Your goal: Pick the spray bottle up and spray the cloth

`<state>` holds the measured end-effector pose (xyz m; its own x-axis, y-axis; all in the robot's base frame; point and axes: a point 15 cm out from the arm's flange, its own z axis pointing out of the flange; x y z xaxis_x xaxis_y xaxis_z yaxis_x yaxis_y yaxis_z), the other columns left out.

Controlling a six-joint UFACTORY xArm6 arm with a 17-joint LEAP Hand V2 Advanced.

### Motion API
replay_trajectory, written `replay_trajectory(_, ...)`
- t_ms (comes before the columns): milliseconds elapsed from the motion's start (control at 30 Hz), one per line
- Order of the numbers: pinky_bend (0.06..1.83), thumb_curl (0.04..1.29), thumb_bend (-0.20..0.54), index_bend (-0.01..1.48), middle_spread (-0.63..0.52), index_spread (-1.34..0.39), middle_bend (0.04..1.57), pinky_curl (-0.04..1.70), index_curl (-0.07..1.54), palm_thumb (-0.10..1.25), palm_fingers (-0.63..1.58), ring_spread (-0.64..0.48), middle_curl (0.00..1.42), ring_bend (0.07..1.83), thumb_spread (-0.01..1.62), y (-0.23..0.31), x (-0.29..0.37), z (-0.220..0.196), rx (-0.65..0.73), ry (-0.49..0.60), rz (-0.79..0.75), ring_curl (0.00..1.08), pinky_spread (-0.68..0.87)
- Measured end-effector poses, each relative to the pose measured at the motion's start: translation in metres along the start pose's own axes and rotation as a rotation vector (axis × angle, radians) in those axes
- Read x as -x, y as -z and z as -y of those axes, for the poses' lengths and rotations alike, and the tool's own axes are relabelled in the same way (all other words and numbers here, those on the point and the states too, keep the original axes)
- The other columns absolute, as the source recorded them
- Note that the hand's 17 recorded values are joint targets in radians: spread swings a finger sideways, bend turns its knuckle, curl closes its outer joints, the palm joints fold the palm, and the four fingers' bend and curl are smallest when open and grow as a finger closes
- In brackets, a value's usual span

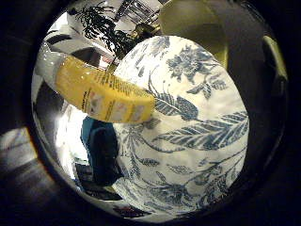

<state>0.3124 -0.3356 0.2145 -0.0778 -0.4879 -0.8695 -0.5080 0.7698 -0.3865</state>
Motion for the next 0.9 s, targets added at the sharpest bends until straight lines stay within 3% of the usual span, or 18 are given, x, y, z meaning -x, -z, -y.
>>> replay_trajectory(267,0.58,0.36,-0.024,0.15,0.13,-0.11,0.48,0.24,0.27,0.68,0.19,0.2,0.38,0.58,1.04,-0.038,0.014,-0.001,0.052,-0.012,0.024,0.28,0.38)
replay_trajectory(400,0.62,0.36,-0.019,0.14,0.1,-0.11,0.5,0.24,0.26,0.71,0.29,0.18,0.38,0.69,1.04,-0.05,0.002,0.0,0.046,-0.022,-0.001,0.3,0.34)
replay_trajectory(500,0.7,0.37,-0.019,0.15,0.07,-0.11,0.52,0.25,0.25,0.73,0.37,0.12,0.38,0.79,1.03,-0.068,-0.002,-0.001,0.053,-0.045,0.022,0.32,0.25)
replay_trajectory(600,0.89,0.38,-0.017,0.15,-0.02,-0.15,0.62,0.27,0.24,0.77,0.67,-0.03,0.42,0.96,1.02,-0.075,-0.005,0.0,0.047,-0.057,0.031,0.36,0.02)
replay_trajectory(700,1.02,0.39,-0.014,0.21,-0.09,-0.23,0.75,0.31,0.27,0.81,1.06,-0.16,0.47,1.03,1.0,-0.078,-0.009,-0.003,0.05,-0.065,0.036,0.4,-0.23)
replay_trajectory(733,1.04,0.4,-0.018,0.3,-0.11,-0.26,0.82,0.34,0.33,0.83,1.22,-0.17,0.51,1.06,0.97,-0.079,-0.011,-0.003,0.051,-0.066,0.038,0.43,-0.31)
replay_trajectory(900,1.12,0.41,-0.025,0.66,-0.1,-0.28,1.0,0.41,0.52,0.87,1.33,-0.18,0.57,1.16,0.92,-0.085,-0.022,0.001,0.062,-0.064,0.052,0.48,-0.35)
